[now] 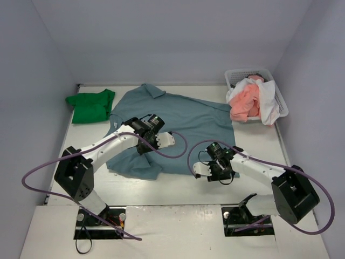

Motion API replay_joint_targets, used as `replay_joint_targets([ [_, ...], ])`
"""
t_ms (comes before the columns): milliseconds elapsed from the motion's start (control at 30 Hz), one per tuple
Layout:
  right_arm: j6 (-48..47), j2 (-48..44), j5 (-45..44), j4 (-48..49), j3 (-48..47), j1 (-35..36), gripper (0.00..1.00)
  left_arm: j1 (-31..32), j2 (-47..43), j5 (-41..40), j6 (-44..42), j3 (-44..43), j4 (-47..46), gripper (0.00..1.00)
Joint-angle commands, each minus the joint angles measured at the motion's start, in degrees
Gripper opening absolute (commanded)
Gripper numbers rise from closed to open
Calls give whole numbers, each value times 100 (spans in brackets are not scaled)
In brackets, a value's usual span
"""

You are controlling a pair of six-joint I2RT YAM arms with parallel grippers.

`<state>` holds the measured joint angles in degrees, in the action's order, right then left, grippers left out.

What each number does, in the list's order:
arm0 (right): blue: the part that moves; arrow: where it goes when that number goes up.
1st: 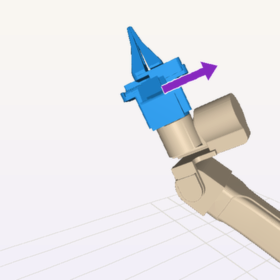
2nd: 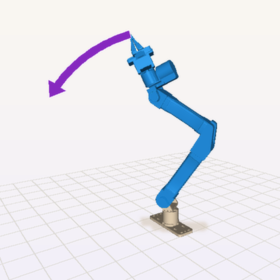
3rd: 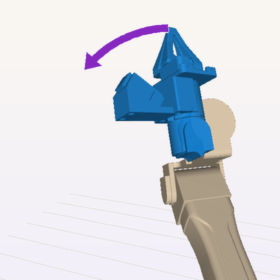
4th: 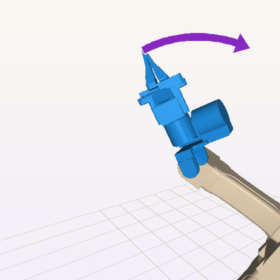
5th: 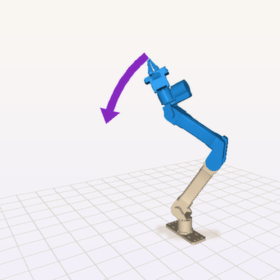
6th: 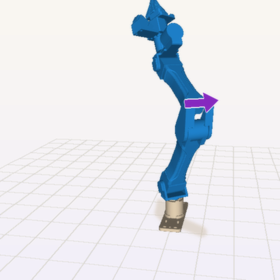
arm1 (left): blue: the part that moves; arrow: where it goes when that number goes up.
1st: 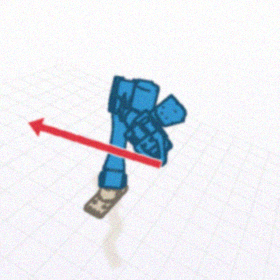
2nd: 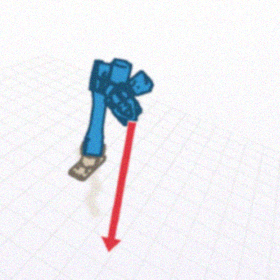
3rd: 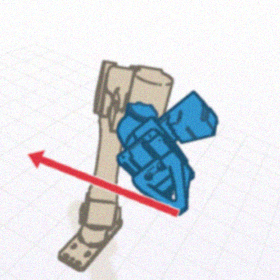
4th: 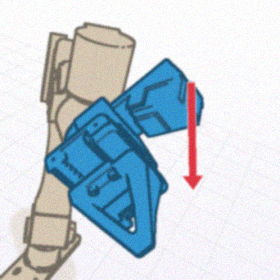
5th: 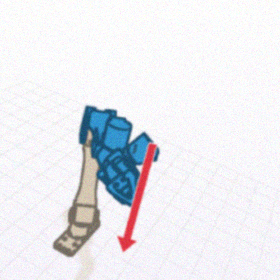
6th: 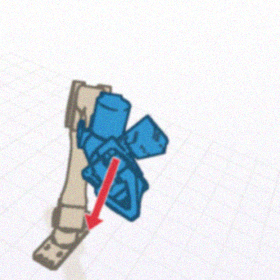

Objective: Fold and stack the t-shirts

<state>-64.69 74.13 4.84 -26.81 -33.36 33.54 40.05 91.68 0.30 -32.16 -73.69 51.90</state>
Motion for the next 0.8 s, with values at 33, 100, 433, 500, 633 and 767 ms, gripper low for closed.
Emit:
replay_joint_targets([
  [33, 17, 277, -1, 53, -21, 30, 30, -155, -212, 111, -185, 4, -40, 0],
  [100, 105, 321, -9, 62, -56, 21, 23, -234, -229, 120, -238, -14, -40, 0],
  [433, 448, -144, 175, 70, -275, 12, 0, -384, -510, 146, -264, 162, -171, 0],
  [500, 474, -301, 157, 70, -486, -31, 0, -428, -598, 103, -247, 241, -241, 0],
  [633, 570, -425, 263, 62, -847, -155, 0, -560, -730, 85, -247, 268, -294, 0],
  [767, 703, -487, 377, 62, -1075, -190, 0, -656, -879, 94, -264, 215, -277, 0],
])
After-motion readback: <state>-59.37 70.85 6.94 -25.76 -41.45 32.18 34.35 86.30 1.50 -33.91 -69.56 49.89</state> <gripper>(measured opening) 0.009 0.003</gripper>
